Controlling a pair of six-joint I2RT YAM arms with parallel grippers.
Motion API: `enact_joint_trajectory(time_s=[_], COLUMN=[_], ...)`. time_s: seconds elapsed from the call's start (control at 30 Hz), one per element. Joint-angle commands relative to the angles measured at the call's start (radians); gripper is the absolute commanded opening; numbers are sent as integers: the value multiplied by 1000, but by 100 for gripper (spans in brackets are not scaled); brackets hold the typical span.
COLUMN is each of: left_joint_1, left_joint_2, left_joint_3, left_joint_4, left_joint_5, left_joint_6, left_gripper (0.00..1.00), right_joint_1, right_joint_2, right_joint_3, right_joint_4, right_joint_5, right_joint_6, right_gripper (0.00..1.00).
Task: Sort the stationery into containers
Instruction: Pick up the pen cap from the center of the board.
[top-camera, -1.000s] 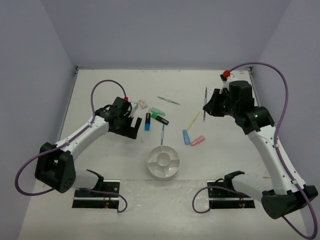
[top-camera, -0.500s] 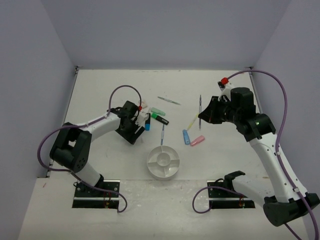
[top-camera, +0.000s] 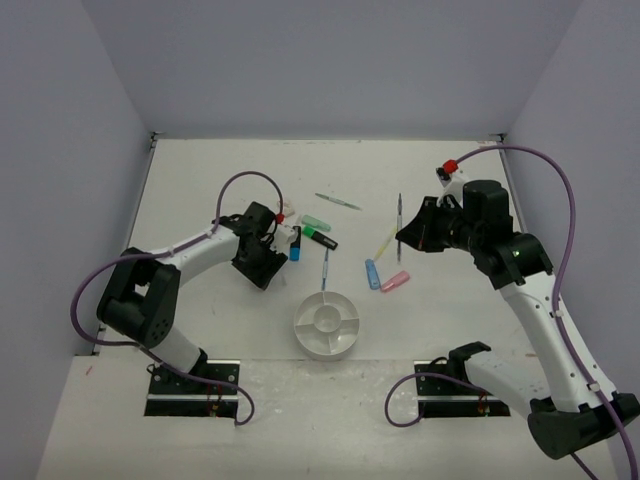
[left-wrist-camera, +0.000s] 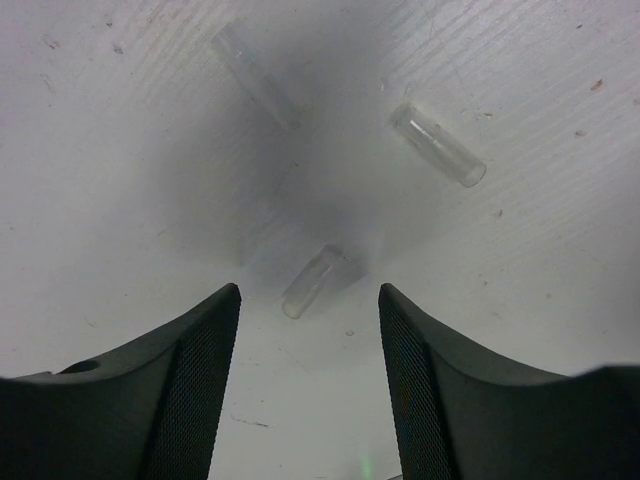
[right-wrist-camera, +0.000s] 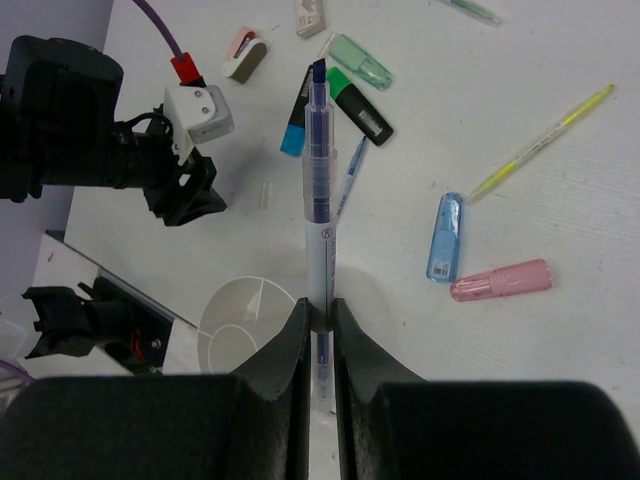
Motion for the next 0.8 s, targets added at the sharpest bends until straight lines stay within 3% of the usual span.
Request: enact_joint_trajectory(time_s=[0.0, 0.17, 0.53, 0.77], left_joint_1=[13, 13, 10, 6], left_joint_2=[-1, 34, 78, 104], left_joint_3=[2, -2, -9, -16], left_joint_4=[7, 13, 32, 43], left_joint_5=[-36, -46, -52, -28], left_joint_6=[14, 10, -1, -3], left_gripper=[54, 49, 50, 41], right_joint_1=[1, 1, 3, 1], right_joint_2=[-8, -10, -17, -21], right_joint_3=[19, 16, 16, 17], right_joint_4=[28, 29, 31, 31], right_joint_5=[-23, -2, 22, 30], right_joint_6=[9, 2, -3, -3], right_gripper=[0, 0, 0, 0])
